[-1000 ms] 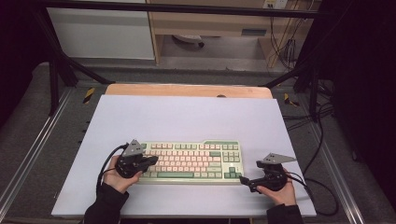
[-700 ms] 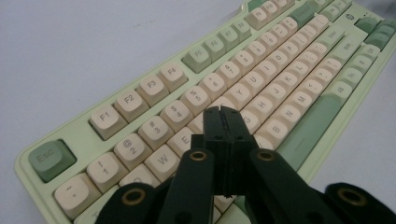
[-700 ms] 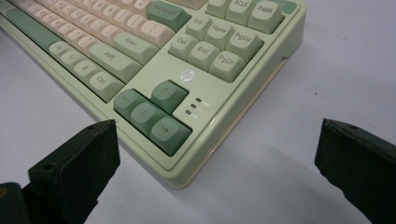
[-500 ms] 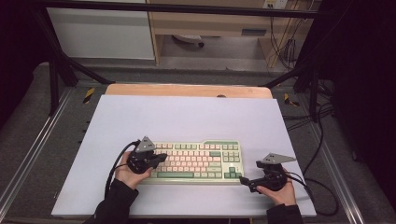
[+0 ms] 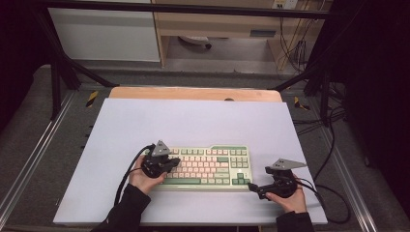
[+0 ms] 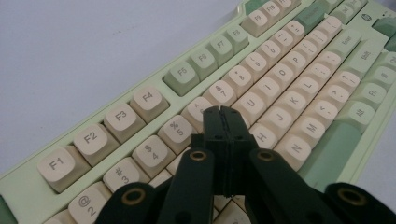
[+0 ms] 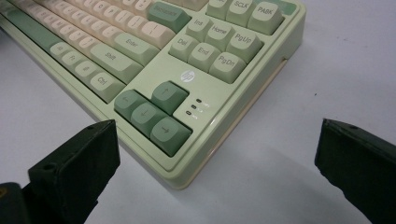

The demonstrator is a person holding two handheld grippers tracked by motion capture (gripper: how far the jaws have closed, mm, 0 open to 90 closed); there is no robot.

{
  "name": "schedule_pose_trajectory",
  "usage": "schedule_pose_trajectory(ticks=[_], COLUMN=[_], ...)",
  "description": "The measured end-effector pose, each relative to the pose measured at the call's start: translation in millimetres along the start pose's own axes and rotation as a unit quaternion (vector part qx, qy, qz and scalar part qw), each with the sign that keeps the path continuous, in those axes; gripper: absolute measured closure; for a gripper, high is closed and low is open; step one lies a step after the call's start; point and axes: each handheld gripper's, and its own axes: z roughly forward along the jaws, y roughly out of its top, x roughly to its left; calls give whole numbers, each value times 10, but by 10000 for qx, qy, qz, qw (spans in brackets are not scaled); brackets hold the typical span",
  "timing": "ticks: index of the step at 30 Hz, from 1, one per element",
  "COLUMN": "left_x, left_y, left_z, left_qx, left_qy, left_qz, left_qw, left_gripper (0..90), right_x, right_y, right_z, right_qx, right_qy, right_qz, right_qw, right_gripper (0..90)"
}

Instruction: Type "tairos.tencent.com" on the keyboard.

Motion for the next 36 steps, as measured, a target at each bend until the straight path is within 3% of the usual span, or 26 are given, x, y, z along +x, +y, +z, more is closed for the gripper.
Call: schedule_pose_trajectory(ticks=[18,36], left_x=[5,64], left_y=[-41,-133], left_z=[63,-196], left_qx=[-4,-179], left_qy=[-25,-98], left_qz=[0,-53], left_qw=[10000,9998], left_gripper=[899,899], right_x=[0,-3], right_y=[0,-6], right_z=[0,13], right_qx=[27,29], right_qy=[8,6], right_qz=[0,-43], right_qw=[10000,10000], right_gripper=[6,6])
